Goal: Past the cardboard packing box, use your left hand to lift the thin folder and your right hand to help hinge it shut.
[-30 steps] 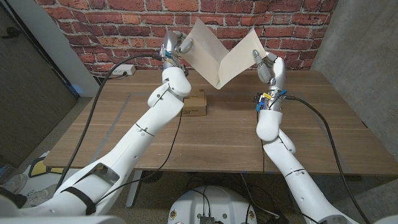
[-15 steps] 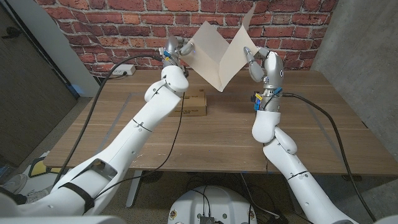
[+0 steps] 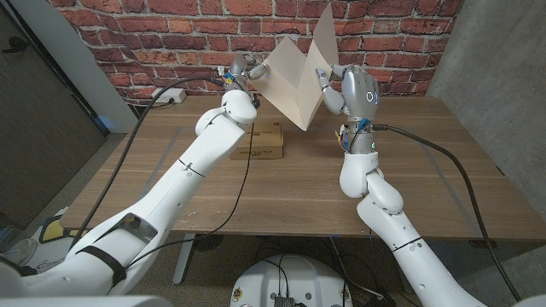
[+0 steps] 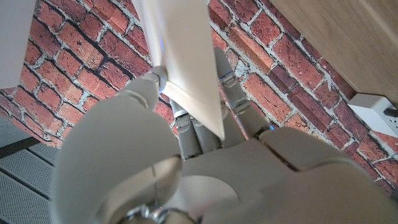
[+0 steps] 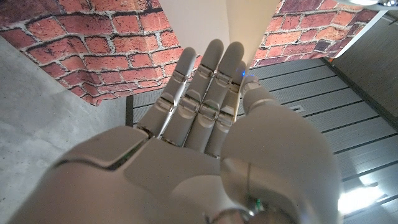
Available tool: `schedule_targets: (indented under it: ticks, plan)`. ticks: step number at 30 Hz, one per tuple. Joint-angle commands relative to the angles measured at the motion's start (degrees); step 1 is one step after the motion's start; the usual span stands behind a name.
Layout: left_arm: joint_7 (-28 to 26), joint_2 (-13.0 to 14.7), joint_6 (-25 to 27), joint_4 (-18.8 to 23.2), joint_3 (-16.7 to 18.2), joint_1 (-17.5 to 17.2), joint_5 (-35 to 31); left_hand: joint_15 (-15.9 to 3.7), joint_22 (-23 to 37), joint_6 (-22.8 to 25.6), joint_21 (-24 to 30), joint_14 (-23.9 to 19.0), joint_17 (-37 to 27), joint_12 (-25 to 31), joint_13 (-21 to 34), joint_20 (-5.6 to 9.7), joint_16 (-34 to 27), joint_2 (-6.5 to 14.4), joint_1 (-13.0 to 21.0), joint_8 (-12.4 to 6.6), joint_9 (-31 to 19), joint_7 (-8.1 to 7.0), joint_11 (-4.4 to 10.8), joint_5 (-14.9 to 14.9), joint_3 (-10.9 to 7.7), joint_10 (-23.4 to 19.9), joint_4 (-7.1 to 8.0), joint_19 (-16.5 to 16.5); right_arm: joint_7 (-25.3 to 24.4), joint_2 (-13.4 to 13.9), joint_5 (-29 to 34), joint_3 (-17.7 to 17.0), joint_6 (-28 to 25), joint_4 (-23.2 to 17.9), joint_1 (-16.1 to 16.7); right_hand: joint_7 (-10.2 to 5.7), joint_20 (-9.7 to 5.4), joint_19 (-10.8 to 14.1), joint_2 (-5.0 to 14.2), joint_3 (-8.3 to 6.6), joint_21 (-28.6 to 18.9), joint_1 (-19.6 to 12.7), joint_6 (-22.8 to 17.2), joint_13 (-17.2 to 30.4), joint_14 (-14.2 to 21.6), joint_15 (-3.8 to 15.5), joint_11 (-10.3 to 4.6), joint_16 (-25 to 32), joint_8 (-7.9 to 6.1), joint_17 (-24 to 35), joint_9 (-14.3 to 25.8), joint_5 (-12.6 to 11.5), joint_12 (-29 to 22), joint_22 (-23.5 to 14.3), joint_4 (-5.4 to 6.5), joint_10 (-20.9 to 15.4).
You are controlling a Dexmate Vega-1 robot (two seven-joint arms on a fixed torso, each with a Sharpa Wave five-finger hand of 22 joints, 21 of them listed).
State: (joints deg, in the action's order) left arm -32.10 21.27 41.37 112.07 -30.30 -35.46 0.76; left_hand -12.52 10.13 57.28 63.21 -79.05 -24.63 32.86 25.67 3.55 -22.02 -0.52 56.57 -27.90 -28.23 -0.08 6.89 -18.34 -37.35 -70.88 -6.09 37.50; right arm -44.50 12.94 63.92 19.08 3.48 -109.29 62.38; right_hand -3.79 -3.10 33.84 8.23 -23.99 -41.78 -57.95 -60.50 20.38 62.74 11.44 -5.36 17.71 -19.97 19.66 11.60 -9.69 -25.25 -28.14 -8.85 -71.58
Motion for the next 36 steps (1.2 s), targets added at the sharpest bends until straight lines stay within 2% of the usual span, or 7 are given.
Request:
schedule_targets:
  ticks: [1,10,14,19,24,29,36]
  plan:
    - [4.4,2.6,1.0,0.7,1.4,0.8,7.4,0.03,0.0,2.3,0.2,0.7,0.4,-0.5,-0.4,6.54,0.9,0.2,-0.5,-0.1,-0.6,3.13,2.55,0.2,-0.54,-0.8,0.07,-0.7,3.4,-1.1,9.4,2.9,-6.6,-0.3,-1.2,-0.63,-4.73,-0.4,-0.6,-0.49,-0.4,0.2,-0.2,0.3,-0.6,1.87,-0.36,-0.6,-0.18,0.0,0.1,-0.4,-0.4,0.0,0.2,0.0]
    - [11.7,7.1,-2.6,1.1,3.1,0.8,15.1,0.04,0.3,-1.3,0.0,3.7,0.5,-1.4,0.3,5.27,3.5,2.1,-0.9,0.03,-2.9,3.08,3.22,2.7,-0.94,2.4,0.98,-4.8,3.7,-2.1,12.4,4.2,-7.8,1.3,-2.4,-0.86,-4.74,-0.7,-0.53,-0.63,-0.8,0.3,0.1,0.5,-0.8,1.96,-0.53,-1.1,0.03,-0.2,0.1,-0.3,-0.3,0.1,0.32,0.3]
    - [15.7,8.5,-7.8,-0.5,3.9,0.6,18.7,0.02,0.3,-1.9,0.2,4.2,0.5,-1.6,0.3,5.24,4.0,2.7,-1.0,0.02,-3.3,3.29,3.43,3.7,-1.05,2.7,1.22,-5.2,3.7,-2.4,13.2,4.6,-8.0,1.8,-2.6,-0.86,-4.78,-0.9,-0.45,-0.7,-1.0,0.3,0.1,0.7,-0.7,1.99,-0.72,-1.2,0.05,-0.2,0.1,-0.3,-0.3,0.2,0.39,0.4]
    - [19.9,9.5,-13.9,-3.2,4.2,0.6,22.5,0.07,0.3,-2.4,0.2,4.9,0.4,-1.6,0.7,5.46,4.8,3.1,-1.2,0.03,-3.6,2.5,3.78,5.1,-1.1,3.2,1.44,-5.9,3.9,-2.5,14.2,4.9,-8.0,2.0,-2.8,-0.9,-4.82,-1.1,-0.45,-0.77,-1.2,0.3,0.1,0.7,-0.6,2.02,-0.82,-1.4,0.1,-0.3,0.1,-0.3,-0.3,0.3,0.4,0.4]
    - [21.3,10.2,-16.1,-4.5,3.7,1.2,24.1,0.09,0.2,-2.2,0.2,5.9,1.1,-1.7,0.8,5.58,6.0,3.2,-1.5,-0.07,-3.5,2.32,3.97,6.2,-1.1,3.5,1.63,-6.8,4.1,-2.6,15.0,5.0,-8.4,2.2,-3.0,-0.92,-4.85,-1.2,-0.45,-0.81,-1.4,0.4,0.2,0.6,-0.6,2.01,-0.75,-1.6,0.15,-0.3,0.1,-0.3,-0.2,0.4,0.44,0.4]
    - [23.5,11.4,-17.5,-5.6,2.5,2.4,24.9,0.17,0.4,-6.1,0.3,9.1,1.9,-2.0,2.7,4.42,8.7,4.6,-2.4,-0.52,-6.2,1.6,3.34,8.2,-1.05,6.8,2.63,-10.0,4.4,-2.6,15.6,5.1,-8.3,2.5,-3.2,-0.96,-4.86,-1.3,-0.46,-0.85,-1.6,0.4,0.2,0.6,-0.6,2.0,-0.8,-1.8,0.2,-0.3,0.1,-0.3,-0.1,0.6,0.48,0.4]
    - [25.9,11.8,-19.5,-7.0,2.3,3.1,27.2,0.16,0.4,-8.9,0.4,11.9,1.9,-2.7,3.6,3.34,10.0,6.0,-3.1,-1.38,-8.5,1.18,3.3,8.5,-1.03,9.1,3.53,-12.3,4.7,-2.5,16.8,5.5,-8.3,3.3,-3.9,-1.02,-4.88,-1.5,-0.51,-0.91,-1.9,0.4,0.2,0.6,-0.6,2.07,-0.74,-1.9,0.23,-0.3,0.1,-0.3,0.0,0.7,0.45,0.4]
